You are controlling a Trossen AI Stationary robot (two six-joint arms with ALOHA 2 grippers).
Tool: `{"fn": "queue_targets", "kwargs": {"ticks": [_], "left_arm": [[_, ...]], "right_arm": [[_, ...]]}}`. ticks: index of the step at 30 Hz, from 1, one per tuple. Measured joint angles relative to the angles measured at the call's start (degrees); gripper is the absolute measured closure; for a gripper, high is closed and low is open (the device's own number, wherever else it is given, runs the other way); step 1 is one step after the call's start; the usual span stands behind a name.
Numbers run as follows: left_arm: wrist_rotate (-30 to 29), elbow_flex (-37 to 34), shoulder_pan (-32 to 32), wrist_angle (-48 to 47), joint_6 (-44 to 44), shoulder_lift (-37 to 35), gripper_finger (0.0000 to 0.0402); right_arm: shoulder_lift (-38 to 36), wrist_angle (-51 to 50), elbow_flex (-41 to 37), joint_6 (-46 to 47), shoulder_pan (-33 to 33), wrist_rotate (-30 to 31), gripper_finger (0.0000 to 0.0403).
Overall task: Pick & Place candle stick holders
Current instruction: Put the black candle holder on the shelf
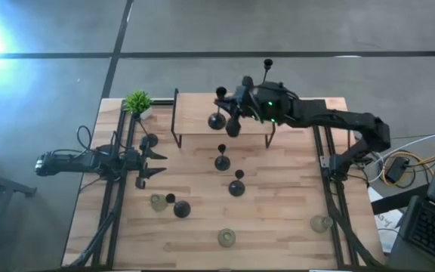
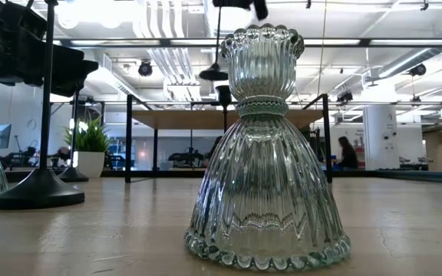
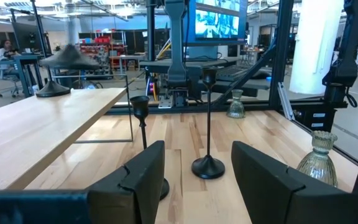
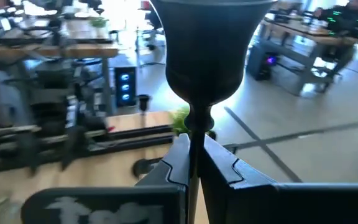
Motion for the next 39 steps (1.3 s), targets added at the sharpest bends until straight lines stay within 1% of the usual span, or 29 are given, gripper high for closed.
{"fn": "queue_targets", "kwargs": {"ticks": [3, 5, 8, 10, 12, 15, 21, 30, 34, 39], "left_arm": [[0.01, 0.0, 0.0, 0.02, 0.01, 0.02, 0.0211], [0.0, 0.0, 0.0, 0.02, 0.0, 0.02, 0.0211], [0.02, 0.0, 0.0, 0.02, 0.0, 0.02, 0.0211], [0.02, 0.0, -0.01, 0.02, 0.01, 0.02, 0.0211], [0.06, 0.02, -0.02, 0.02, 0.0, 0.0, 0.0211], [0.15, 0.01, 0.0, 0.02, 0.01, 0.02, 0.0211], [0.2, 0.0, 0.0, 0.02, 0.01, 0.02, 0.0211], [0.16, 0.0, 0.0, 0.02, 0.0, 0.02, 0.0211], [0.15, 0.0, -0.02, 0.02, 0.02, 0.02, 0.0211], [-0.03, 0.02, 0.0, 0.03, 0.02, 0.04, 0.0211]], "right_arm": [[2.26, 0.19, 0.04, 1.81, -2.27, 3.58, 0.0391], [3.52, 0.25, 0.02, 2.91, -3.14, 8.53, 0.0391], [5.23, 1.96, 0.0, 4.27, -3.52, 17.66, 0.0391], [6.33, 4.08, 0.0, 5.39, -3.5, 20.71, 0.0391], [7.43, 7.61, 0.01, 6.15, -3.45, 21.26, 0.0391], [8.41, 10.28, -0.02, 8.3, -3.48, 22.15, 0.0391], [8.64, 6.78, -0.02, 11.54, -3.52, 27.83, 0.0392], [8.53, 5.52, 0.21, 12.96, -3.55, 28.22, 0.0392], [9.92, -0.22, 5.21, 12.89, -3.54, 28.22, 0.0392], [14.27, -8.62, 12.72, 12.28, -3.52, 28.25, 0.0392]]}}
